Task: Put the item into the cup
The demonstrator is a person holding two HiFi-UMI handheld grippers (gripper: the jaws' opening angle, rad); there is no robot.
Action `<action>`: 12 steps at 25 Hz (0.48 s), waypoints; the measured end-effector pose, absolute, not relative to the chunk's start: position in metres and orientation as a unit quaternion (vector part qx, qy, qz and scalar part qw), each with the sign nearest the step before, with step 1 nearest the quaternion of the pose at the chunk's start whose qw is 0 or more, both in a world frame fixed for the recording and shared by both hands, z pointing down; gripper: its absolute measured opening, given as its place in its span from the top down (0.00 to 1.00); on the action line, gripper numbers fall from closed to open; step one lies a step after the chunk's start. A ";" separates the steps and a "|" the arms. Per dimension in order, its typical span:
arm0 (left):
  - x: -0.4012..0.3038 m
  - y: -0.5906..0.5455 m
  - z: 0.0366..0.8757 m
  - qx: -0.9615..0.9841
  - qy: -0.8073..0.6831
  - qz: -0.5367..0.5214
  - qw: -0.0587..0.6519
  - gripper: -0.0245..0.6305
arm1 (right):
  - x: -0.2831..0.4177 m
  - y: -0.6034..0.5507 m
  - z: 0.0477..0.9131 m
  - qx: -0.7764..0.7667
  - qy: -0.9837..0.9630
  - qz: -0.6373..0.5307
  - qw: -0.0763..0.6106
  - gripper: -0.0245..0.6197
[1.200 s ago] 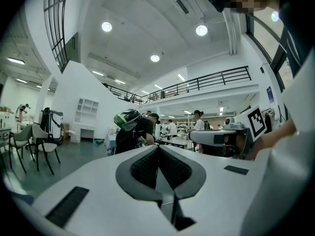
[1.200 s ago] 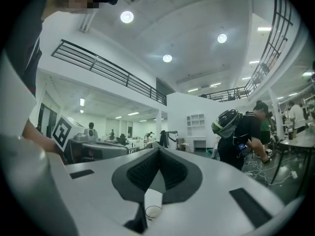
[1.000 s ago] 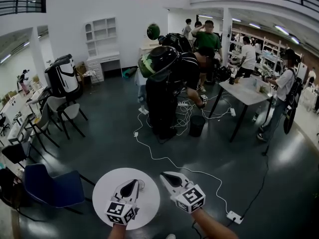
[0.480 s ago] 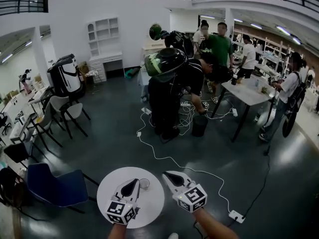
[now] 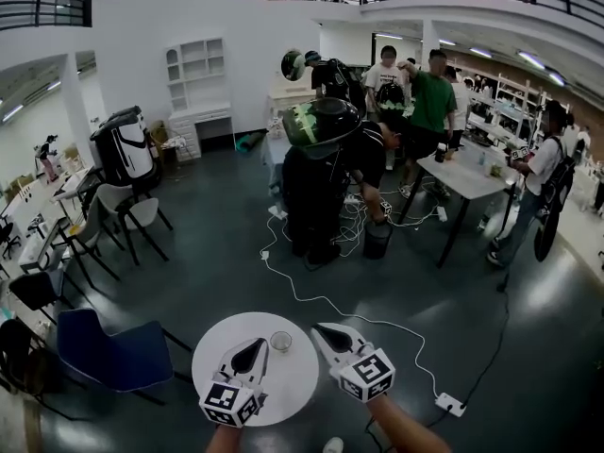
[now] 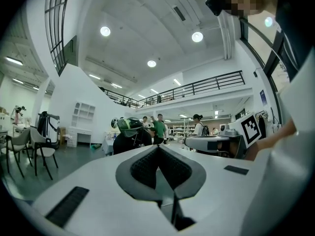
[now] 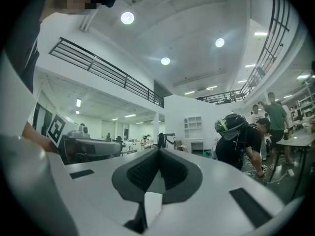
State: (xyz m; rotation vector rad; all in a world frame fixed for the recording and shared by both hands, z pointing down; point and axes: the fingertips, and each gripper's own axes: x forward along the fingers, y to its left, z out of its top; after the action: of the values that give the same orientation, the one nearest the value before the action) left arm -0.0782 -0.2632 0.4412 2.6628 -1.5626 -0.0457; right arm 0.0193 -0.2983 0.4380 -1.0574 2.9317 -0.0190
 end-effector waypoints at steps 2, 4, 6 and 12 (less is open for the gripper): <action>-0.081 -0.249 0.441 0.865 -0.502 -0.012 0.026 0.94 | 0.017 -0.283 0.436 -0.343 0.939 -0.005 0.014 0.94; -0.086 -0.236 0.440 0.866 -0.499 -0.012 0.027 0.94 | 0.014 -0.270 0.433 -0.347 0.938 -0.003 0.016 0.94; -0.093 -0.222 0.436 0.867 -0.497 -0.013 0.028 0.94 | 0.008 -0.256 0.429 -0.351 0.936 -0.001 0.016 0.94; -0.110 -0.179 0.425 0.873 -0.488 -0.018 0.022 0.94 | -0.007 -0.211 0.416 -0.360 0.933 0.007 0.018 0.94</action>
State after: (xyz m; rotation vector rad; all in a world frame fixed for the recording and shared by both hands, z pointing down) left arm -0.1100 -0.1793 0.4247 2.7028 -1.5104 -0.0543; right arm -0.0074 -0.2112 0.4162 -1.1174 2.8976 0.0204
